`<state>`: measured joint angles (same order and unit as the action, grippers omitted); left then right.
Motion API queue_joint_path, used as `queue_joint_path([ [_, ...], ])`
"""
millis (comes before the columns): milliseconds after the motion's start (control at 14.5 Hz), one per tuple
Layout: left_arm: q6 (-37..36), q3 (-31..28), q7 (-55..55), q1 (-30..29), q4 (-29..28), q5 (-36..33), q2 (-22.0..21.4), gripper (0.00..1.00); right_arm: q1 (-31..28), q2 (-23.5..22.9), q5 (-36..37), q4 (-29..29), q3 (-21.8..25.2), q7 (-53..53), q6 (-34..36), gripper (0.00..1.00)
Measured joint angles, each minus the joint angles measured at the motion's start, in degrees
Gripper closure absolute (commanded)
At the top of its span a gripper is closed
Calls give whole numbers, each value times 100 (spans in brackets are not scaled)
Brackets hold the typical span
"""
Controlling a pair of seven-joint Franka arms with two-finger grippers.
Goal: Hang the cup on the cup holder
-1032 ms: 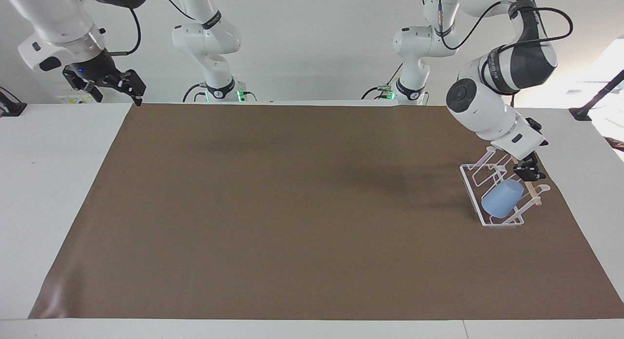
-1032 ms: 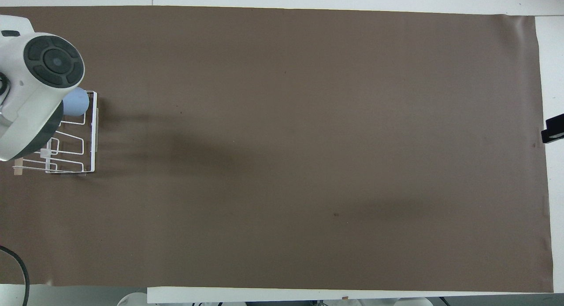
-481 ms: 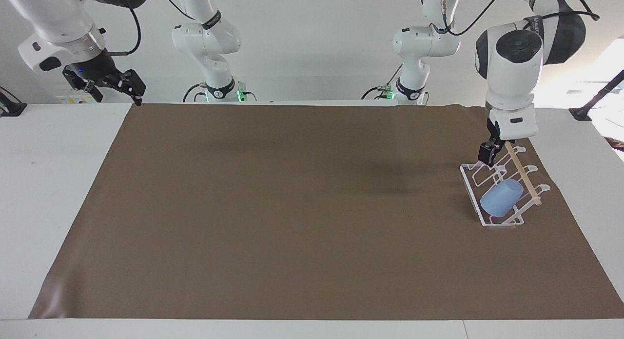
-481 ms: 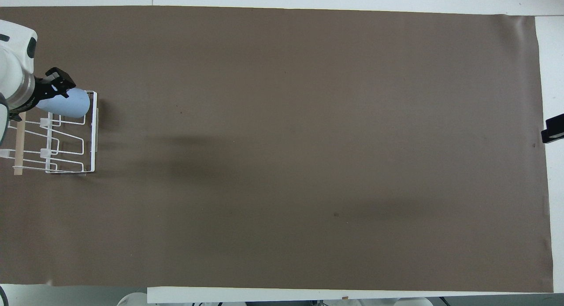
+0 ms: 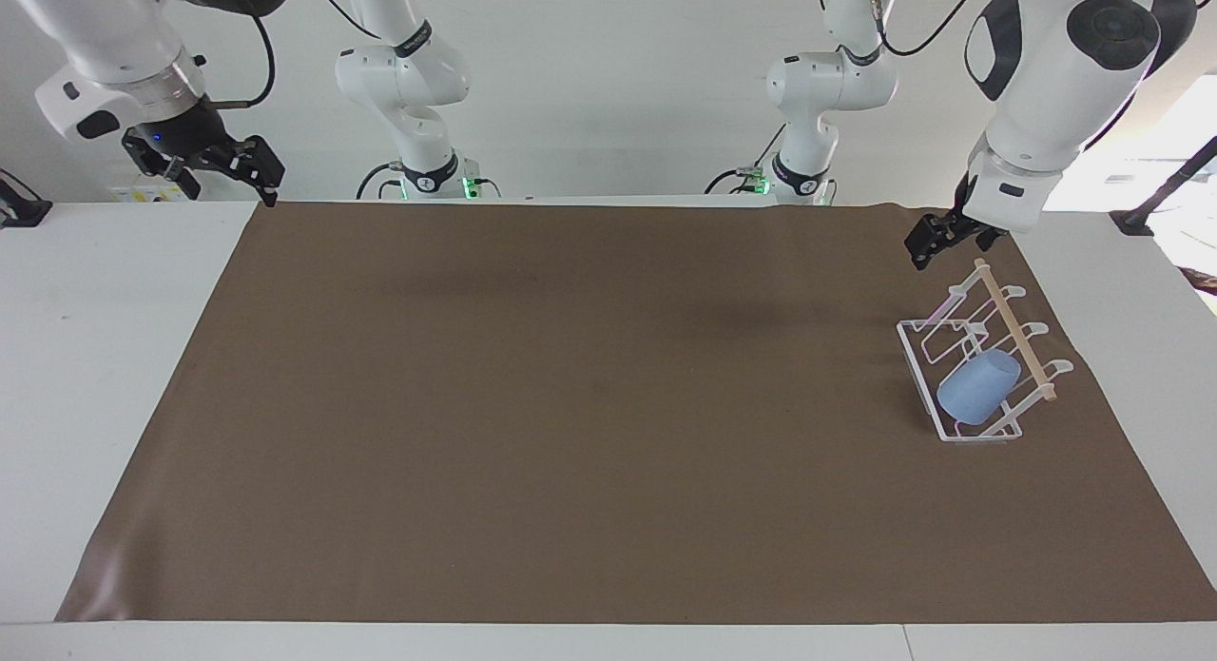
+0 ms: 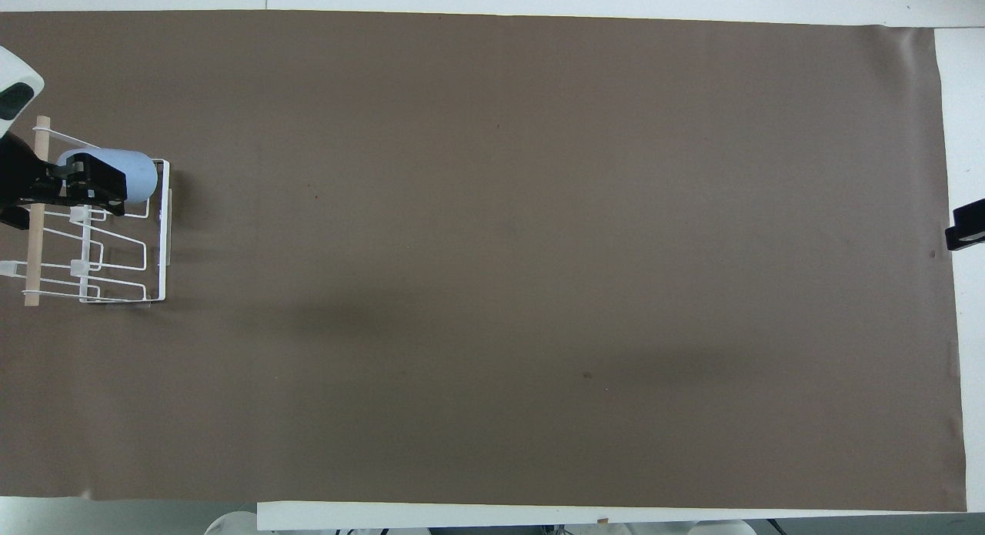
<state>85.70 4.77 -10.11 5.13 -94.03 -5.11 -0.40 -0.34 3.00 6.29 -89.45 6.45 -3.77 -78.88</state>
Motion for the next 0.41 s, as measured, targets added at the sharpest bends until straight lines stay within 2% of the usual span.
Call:
queue_joint_path([
  [206, -45, -37, 720, -55, 129, 501, 14, 0, 0, 0, 0, 0, 0, 0, 0, 1],
  [413, -57, -55, 901, -140, 252, 644, 52, 0, 0, 0, 0, 0, 0, 0, 0, 1],
])
